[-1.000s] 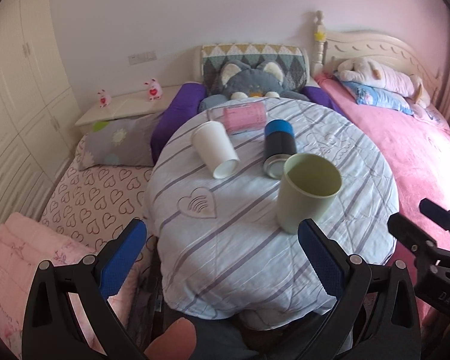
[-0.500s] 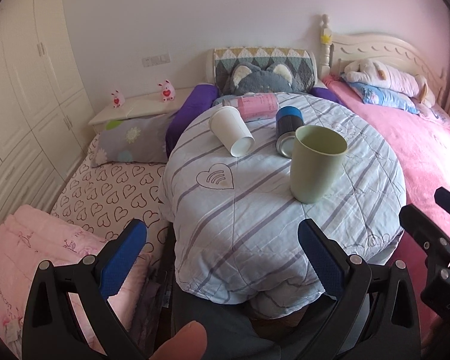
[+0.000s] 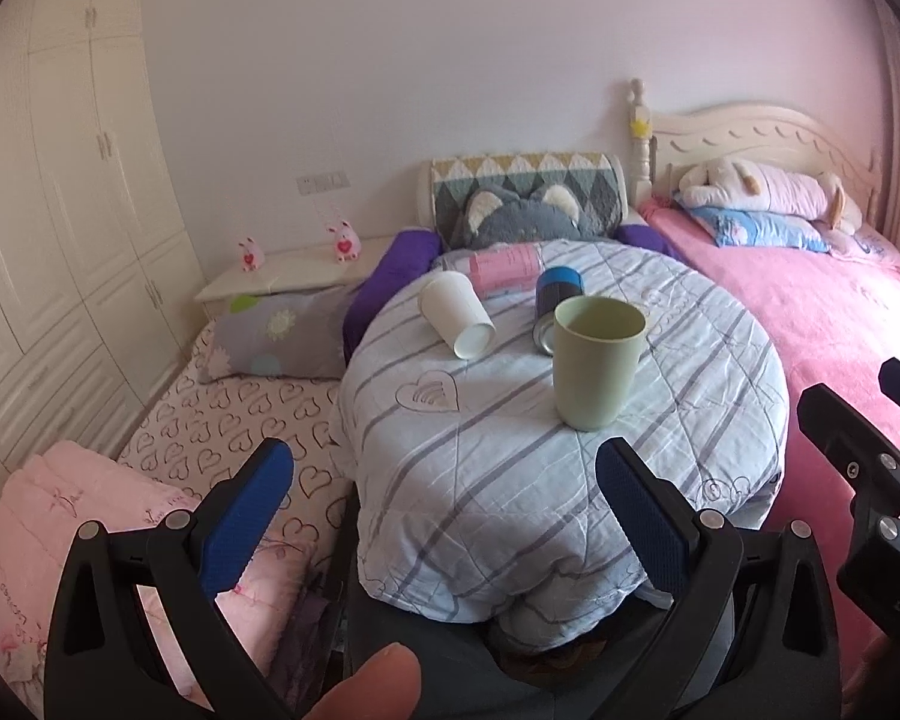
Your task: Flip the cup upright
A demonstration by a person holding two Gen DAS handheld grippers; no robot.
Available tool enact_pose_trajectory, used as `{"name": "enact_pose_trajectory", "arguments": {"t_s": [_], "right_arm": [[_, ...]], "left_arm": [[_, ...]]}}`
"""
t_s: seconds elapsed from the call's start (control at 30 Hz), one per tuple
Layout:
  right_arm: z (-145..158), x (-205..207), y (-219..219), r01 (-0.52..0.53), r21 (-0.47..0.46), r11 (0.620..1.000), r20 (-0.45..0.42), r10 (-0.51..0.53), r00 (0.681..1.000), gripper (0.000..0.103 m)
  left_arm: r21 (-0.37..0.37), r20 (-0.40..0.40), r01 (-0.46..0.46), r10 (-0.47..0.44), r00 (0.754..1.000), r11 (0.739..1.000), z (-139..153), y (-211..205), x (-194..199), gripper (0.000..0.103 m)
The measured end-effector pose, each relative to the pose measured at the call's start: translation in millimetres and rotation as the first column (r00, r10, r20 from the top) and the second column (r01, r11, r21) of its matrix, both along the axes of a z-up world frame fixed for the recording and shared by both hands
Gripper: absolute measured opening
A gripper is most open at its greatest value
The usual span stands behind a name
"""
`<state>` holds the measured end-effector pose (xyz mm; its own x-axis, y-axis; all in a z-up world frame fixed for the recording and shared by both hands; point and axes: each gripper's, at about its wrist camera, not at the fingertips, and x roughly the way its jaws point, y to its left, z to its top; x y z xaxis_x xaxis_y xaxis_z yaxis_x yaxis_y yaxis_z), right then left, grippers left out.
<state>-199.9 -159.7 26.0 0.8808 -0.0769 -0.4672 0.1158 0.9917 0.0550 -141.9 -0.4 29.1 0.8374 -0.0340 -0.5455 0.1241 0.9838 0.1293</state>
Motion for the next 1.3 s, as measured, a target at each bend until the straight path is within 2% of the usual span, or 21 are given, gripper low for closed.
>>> {"name": "enact_pose_trajectory", "arguments": {"t_s": [0.3, 1.3], "right_arm": [[2.9, -6.3, -1.0, -0.002, 0.004, 1.0, 0.007, 0.002, 1.0, 0.085], [0.8, -6.8, 3.9, -0.026, 0.007, 1.0, -0.005, 0.026, 1.0, 0.085]], "left_arm": [[-0.01, 0.057, -0.008, 0.008, 0.998, 1.0, 9.9, 2.5, -19.2, 0.102], [-0.02, 0.043, -0.008, 0.009, 0.999, 1.0, 8.0, 7.2, -21.1, 0.102]]}}
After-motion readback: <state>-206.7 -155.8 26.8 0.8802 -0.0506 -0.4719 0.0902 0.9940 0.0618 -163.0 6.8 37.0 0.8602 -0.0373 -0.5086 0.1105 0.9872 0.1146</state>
